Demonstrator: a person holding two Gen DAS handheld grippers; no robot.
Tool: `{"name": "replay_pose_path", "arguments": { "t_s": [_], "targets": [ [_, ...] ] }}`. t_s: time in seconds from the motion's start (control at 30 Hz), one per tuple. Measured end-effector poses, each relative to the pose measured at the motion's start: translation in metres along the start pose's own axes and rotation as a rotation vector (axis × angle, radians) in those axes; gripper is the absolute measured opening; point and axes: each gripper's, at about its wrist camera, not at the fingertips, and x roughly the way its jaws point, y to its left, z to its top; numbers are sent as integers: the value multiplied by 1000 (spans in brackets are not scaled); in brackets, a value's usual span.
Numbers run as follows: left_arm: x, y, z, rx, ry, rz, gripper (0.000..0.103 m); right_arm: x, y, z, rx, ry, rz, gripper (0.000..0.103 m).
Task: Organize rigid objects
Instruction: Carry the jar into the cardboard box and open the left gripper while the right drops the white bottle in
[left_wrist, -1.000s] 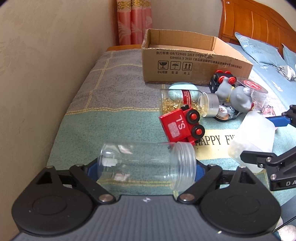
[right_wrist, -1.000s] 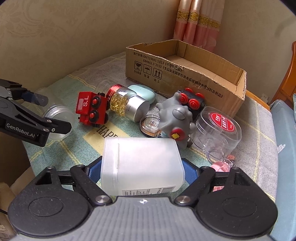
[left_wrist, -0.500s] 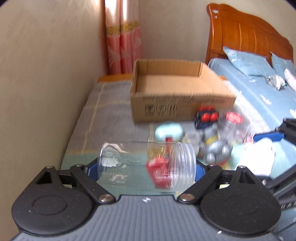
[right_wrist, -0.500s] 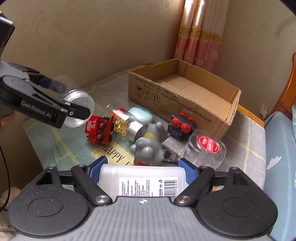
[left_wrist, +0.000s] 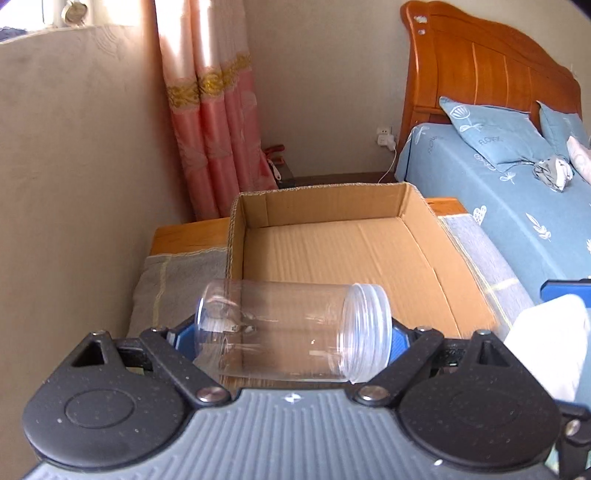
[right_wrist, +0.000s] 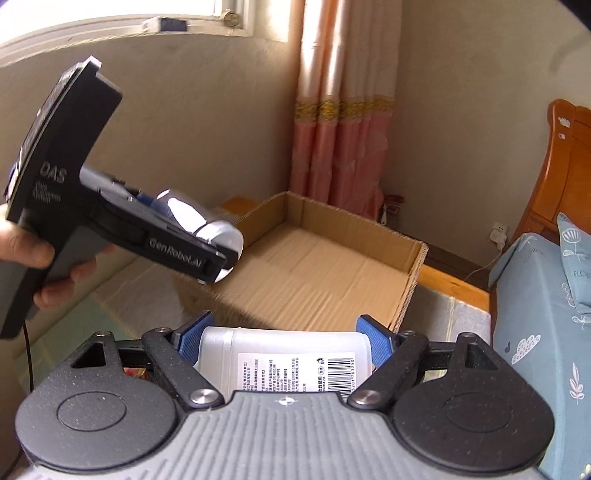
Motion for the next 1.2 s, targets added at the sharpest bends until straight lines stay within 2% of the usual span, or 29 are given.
{"name": "replay_pose_path", "arguments": {
  "t_s": [0.23, 0.4, 0.7, 0.77, 0.93, 1.03, 1.17, 1.2],
  "targets": [
    [46, -5, 29, 46, 131, -19, 91, 34, -32, 35, 78, 50, -6, 87],
    [71, -8, 44, 58, 177, -10, 91, 50, -39, 49, 88, 72, -11, 87],
    [92, 5, 70, -55, 144, 0, 93, 74, -52, 55, 105, 113, -30, 87],
    [90, 8, 71, -50, 147, -14, 93, 81, -55, 55, 114, 127, -26, 87],
    [87, 13, 70, -8, 185, 14, 93, 102, -61, 62, 137, 153, -31, 87],
    [82, 16, 69, -4, 177, 27, 93, 113, -64, 68, 149, 165, -42, 87],
    [72, 19, 67, 3, 165, -5, 93, 123, -66, 75, 167, 146, -68, 87],
    [70, 19, 66, 2, 161, -5, 93, 123, -67, 76, 180, 132, -74, 92]
  ]
}}
